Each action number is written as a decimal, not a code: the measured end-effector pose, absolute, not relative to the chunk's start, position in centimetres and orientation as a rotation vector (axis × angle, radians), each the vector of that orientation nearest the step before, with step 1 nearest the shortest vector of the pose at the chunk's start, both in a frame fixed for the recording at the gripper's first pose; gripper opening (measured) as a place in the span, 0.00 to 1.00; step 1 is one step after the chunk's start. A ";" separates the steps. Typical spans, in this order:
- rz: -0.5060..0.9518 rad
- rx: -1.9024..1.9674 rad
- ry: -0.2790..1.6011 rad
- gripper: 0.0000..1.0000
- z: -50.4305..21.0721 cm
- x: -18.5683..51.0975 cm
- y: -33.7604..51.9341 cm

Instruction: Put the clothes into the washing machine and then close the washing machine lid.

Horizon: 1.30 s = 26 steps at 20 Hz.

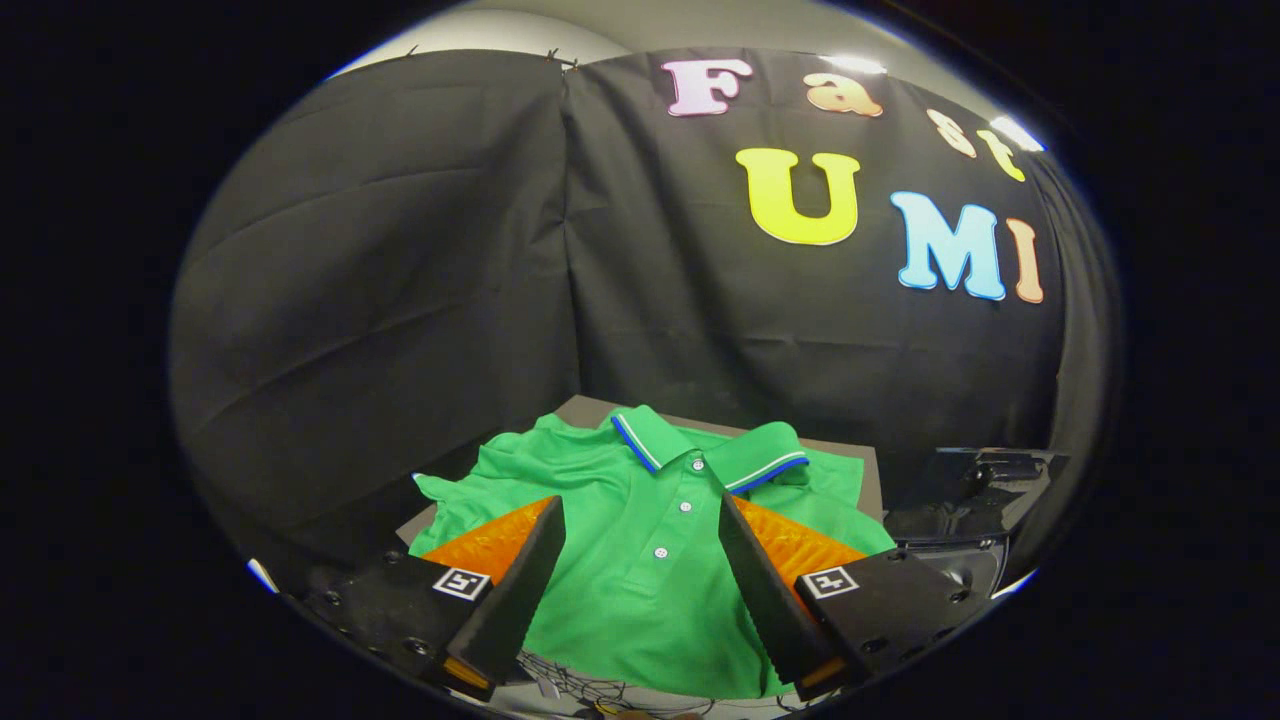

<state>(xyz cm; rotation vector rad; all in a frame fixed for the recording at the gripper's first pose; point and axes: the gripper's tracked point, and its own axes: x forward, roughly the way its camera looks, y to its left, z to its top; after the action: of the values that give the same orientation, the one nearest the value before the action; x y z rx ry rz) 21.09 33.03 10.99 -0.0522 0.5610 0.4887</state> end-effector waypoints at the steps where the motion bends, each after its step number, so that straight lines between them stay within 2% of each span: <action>1: 0.495 -0.051 0.572 0.97 10.6 21.3 33.5; 14: 0.437 -0.162 0.716 0.97 3.6 23.1 33.2; 21: 0.485 -0.175 0.725 0.97 3.0 22.8 33.5; 23: 0.493 -0.186 0.718 0.87 3.5 23.2 33.4; 26: 0.499 -0.242 0.691 0.19 3.4 23.1 33.2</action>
<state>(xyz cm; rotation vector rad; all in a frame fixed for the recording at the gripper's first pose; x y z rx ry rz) 23.11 33.25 3.38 -0.2420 0.6907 0.4990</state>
